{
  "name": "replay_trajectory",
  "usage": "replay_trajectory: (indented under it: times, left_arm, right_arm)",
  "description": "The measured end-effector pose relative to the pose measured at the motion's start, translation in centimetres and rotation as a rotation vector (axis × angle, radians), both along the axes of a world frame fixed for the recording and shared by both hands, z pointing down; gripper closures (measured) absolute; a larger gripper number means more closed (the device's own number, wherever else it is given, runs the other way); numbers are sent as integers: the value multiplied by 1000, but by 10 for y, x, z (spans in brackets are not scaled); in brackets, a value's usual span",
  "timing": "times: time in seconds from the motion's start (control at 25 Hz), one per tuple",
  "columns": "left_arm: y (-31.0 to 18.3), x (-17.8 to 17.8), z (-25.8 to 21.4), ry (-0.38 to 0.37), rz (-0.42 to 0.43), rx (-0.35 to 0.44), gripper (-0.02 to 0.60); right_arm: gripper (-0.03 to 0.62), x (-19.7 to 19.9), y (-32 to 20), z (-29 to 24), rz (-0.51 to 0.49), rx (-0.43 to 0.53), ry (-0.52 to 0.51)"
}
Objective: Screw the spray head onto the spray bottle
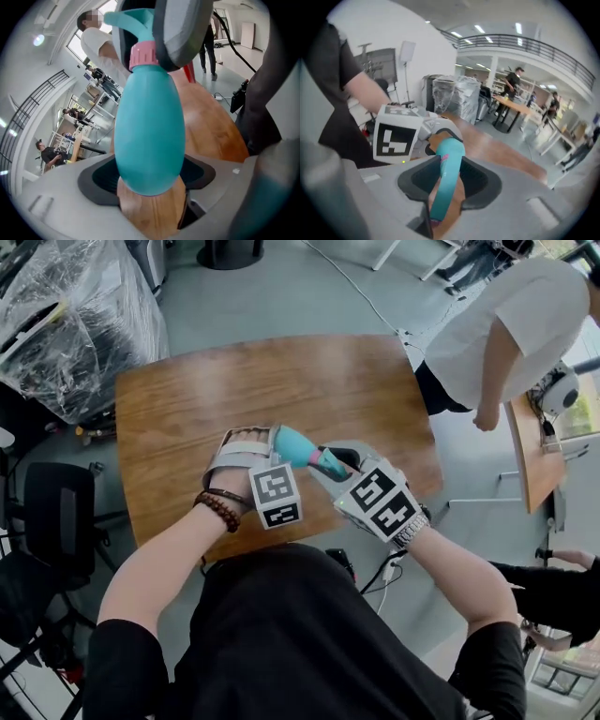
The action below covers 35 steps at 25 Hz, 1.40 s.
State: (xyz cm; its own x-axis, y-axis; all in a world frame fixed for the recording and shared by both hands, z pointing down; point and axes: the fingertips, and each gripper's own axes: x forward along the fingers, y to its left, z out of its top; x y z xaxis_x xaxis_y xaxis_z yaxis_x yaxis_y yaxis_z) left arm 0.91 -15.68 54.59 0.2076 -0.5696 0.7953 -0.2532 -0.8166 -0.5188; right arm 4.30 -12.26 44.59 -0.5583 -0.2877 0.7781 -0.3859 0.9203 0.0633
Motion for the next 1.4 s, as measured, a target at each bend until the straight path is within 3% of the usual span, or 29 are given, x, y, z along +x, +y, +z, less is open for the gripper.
replay_trajectory:
  times: [0.12,0.36,0.52,0.68,0.84,0.92,1.08,1.16,1.24,1.4]
  left_arm:
    - [-3,-2,3,-14,-22,23,176]
    - [-7,-8,11,-62,-53,57,176]
    - [-6,-8,17,-71,-60,57,176]
    - [-1,-5,23,-34,-60,17,175]
    - [2,-2,28,-4,-54,-15,175]
    - [3,-3,30,6,-57,-32,175]
    - [4,-6,32,29,-57,-70,174]
    - [6,-5,33,43,-40,-96,173]
    - [10,-4,35,60,-10,-128,173]
    - [16,-4,35,71,57,-168,173]
  right_arm:
    - [474,4,-8,5,224,-159,-118]
    - [473,11,-17,19,665,-564,-430]
    - [473,12,-17,26,797,-674,-498]
    - [470,12,-17,26,798,-674,-507]
    - [367,10,-17,18,749,-649,-503]
    - [347,13,-19,12,724,-614,-500]
    - [333,24,-28,-17,587,-408,-449]
    - [333,24,-29,-39,426,-246,-405]
    - [335,22,-22,-60,197,-44,-309]
    - [335,22,5,-73,-322,384,79]
